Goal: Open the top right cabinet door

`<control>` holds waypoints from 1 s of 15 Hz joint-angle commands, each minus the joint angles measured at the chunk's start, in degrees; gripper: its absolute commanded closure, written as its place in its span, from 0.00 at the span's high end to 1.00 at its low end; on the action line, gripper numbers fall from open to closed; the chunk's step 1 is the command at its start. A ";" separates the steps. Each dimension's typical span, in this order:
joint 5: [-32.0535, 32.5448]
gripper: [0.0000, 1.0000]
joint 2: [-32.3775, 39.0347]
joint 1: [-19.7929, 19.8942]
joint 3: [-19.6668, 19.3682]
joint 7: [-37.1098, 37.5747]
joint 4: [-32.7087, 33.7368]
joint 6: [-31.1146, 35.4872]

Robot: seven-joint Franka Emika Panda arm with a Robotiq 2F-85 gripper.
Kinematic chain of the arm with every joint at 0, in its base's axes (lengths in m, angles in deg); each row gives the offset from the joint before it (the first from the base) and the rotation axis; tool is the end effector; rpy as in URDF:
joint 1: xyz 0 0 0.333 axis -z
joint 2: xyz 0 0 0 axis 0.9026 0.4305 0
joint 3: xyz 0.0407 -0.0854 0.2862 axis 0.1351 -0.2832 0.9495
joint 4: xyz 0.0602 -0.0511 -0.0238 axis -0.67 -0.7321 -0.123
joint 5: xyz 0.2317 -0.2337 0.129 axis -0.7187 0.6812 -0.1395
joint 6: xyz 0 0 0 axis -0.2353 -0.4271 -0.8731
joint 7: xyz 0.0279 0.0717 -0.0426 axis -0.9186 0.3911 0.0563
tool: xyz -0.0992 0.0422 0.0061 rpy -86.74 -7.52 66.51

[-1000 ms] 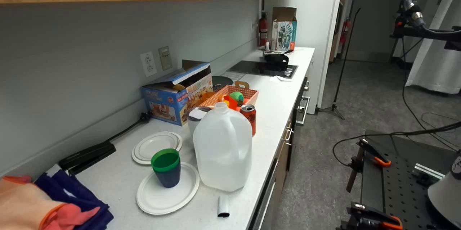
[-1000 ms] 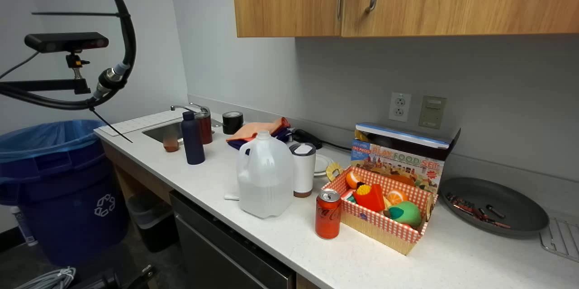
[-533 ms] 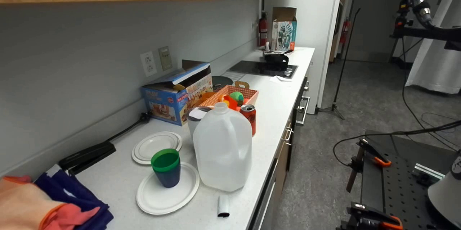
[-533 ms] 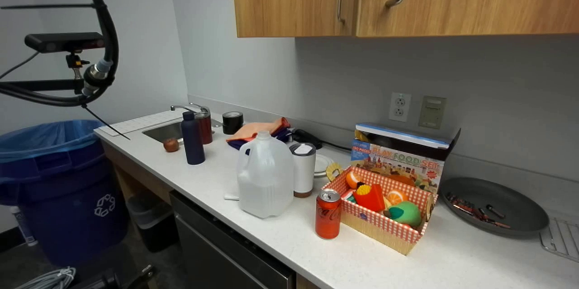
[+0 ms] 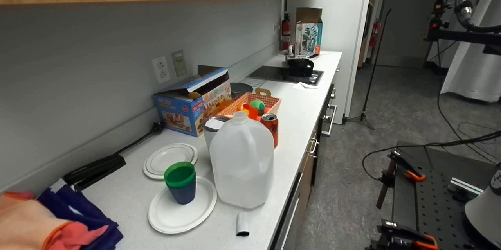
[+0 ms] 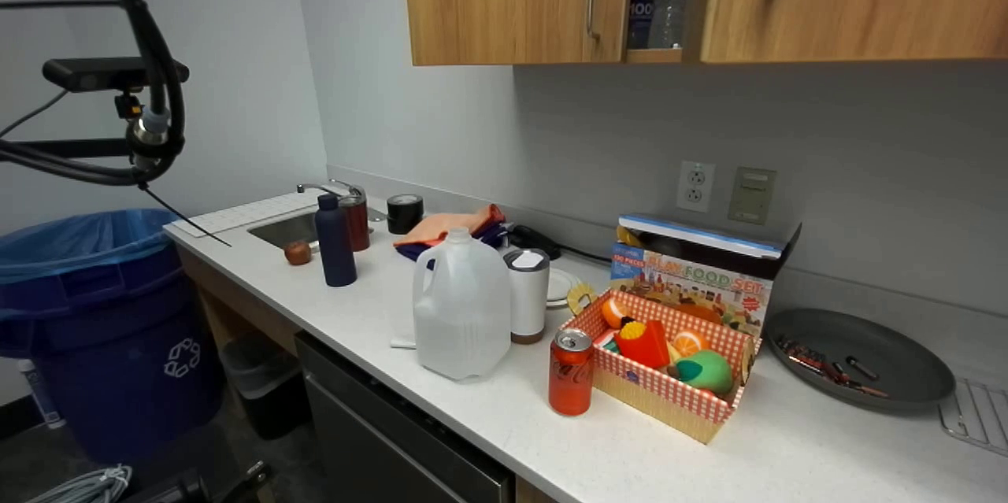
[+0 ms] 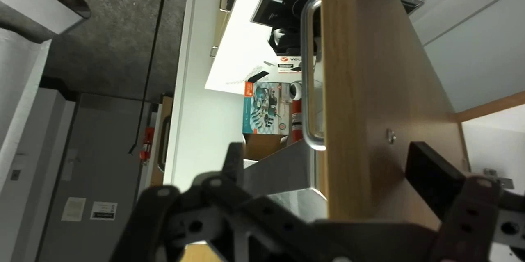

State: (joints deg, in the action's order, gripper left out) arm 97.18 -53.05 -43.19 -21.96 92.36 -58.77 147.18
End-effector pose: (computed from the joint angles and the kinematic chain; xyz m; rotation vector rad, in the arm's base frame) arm 0.3405 -0.1514 0.6887 2.0755 -1.2665 1.0150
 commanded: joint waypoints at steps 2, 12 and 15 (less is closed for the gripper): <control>5.30 1.00 1.83 1.81 -1.65 4.99 1.79 -0.45; 12.72 1.00 4.31 0.73 -1.89 18.16 3.64 -4.82; 14.16 1.00 5.17 -0.02 -1.68 20.51 4.72 -7.85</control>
State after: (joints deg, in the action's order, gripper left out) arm 108.66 -49.46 -42.00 -23.67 109.56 -56.72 143.41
